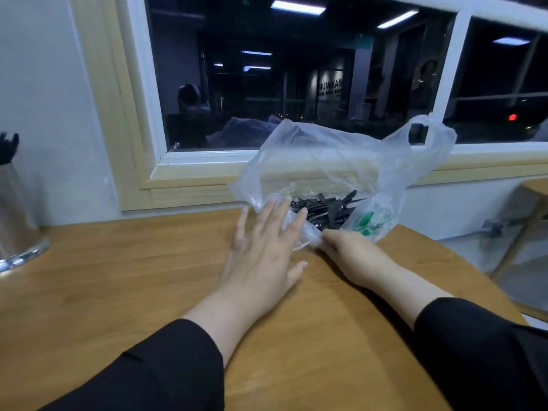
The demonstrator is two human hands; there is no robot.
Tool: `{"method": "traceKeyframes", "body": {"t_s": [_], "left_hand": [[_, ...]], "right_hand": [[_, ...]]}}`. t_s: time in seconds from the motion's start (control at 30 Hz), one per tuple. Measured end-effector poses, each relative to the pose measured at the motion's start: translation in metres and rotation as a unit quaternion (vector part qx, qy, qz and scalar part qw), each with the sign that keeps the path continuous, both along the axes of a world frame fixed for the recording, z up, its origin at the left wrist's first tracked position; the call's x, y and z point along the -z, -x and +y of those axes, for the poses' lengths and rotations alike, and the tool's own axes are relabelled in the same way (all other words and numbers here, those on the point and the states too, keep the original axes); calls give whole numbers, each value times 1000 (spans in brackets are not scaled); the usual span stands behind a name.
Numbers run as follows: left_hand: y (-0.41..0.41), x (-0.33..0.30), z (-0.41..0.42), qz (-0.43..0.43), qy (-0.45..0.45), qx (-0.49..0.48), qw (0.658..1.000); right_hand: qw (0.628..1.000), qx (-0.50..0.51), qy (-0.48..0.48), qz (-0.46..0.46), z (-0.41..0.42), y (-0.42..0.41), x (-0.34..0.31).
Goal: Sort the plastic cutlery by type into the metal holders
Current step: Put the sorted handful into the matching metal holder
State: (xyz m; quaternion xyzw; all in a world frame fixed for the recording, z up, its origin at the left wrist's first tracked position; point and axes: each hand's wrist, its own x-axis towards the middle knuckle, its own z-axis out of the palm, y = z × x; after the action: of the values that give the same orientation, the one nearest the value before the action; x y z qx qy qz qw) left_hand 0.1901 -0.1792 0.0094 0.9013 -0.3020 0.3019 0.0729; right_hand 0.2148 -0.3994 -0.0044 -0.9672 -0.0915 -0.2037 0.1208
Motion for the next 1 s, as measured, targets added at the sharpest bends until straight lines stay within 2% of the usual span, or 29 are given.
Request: {"method": "traceKeyframes", "body": {"t_s": [0.1, 0.23, 0.4, 0.53, 0.57, 0.7, 0.83, 0.9, 1.0], "left_hand": [[-3, 3, 7, 44, -55, -30, 997], [-2, 7, 35, 104, -61, -59, 991], [24, 10, 85, 56, -21, -38, 998], [58, 8, 136, 73, 31, -65, 995], [68, 6, 150, 80, 51, -65, 993], [110, -12, 189, 106, 157, -52, 981], [141, -44, 213, 116, 222, -50, 967], [149, -68, 224, 86, 254, -52, 962], [144, -114, 239, 38, 299, -105, 948]], "right_hand": [[997, -71, 0, 9, 20, 18, -1], [987, -159, -8, 16, 53, 52, -3], [971, -236, -13, 25, 89, 97, -8], [964, -215, 49, -145, 93, 127, -24], [969, -190, 79, -138, 92, 133, -28], [976, -125, 178, 19, 95, 139, -23], [983, -162, 89, -2, 139, 145, -30], [980, -198, 12, 11, 159, 151, -55], [979, -193, -58, 1, 180, 142, -110]]}}
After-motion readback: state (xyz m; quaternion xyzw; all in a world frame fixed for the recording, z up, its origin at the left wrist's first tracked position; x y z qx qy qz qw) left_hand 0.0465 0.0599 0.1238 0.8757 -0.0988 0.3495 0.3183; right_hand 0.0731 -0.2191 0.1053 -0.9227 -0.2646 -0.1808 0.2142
